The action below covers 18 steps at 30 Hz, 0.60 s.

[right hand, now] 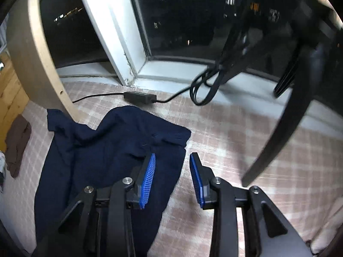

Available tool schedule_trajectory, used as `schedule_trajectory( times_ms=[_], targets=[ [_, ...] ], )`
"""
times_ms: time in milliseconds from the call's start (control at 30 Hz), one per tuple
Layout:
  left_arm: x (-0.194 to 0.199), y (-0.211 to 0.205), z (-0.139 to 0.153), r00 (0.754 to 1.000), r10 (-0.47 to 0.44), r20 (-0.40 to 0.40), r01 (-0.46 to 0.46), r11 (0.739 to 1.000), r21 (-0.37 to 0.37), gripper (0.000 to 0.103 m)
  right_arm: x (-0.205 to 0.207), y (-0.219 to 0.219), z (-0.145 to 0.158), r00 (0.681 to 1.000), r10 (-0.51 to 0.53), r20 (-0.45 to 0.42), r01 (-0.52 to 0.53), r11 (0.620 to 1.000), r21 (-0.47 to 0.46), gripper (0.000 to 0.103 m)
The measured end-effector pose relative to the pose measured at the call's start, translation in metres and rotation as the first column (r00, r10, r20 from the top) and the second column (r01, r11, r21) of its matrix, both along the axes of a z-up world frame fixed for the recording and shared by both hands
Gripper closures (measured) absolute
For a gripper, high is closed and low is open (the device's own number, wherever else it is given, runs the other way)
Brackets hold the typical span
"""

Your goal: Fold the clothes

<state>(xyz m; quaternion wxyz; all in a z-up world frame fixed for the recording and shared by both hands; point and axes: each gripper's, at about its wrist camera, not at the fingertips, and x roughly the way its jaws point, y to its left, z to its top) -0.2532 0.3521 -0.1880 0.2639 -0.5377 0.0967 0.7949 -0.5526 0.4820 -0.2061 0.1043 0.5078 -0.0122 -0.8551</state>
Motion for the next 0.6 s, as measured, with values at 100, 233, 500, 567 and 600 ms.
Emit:
schedule_trajectory(
  times_ms=[100, 233, 500, 567, 600],
  targets=[
    [-0.001, -0.002, 0.001, 1.000, -0.005, 0.005, 0.005, 1.000, 0.007, 0.061, -0.009, -0.005, -0.018, 0.999, 0.005, 0.040, -0.006, 1.000, 0.020, 0.070],
    [-0.001, -0.001, 0.000, 1.000, -0.007, 0.004, 0.007, 1.000, 0.012, 0.060, -0.006, -0.014, -0.022, 0.999, 0.045, 0.010, -0.046, 0.998, 0.037, 0.101],
    [0.001, 0.000, 0.000, 1.000, -0.014, -0.003, 0.014, 1.000, 0.009, 0.057, -0.011, -0.046, -0.010, 0.986, 0.136, -0.100, -0.102, 0.953, 0.284, 0.100],
    [0.000, 0.000, 0.000, 1.000, -0.007, 0.003, 0.007, 1.000, 0.010, 0.057, -0.008, -0.052, -0.007, 0.984, 0.144, -0.109, -0.103, 0.945, 0.311, 0.096],
    [-0.001, 0.000, 0.000, 1.000, -0.001, 0.010, 0.001, 1.000, 0.010, 0.057, -0.006, -0.055, -0.005, 0.983, 0.148, -0.113, -0.104, 0.940, 0.324, 0.085]
  ],
)
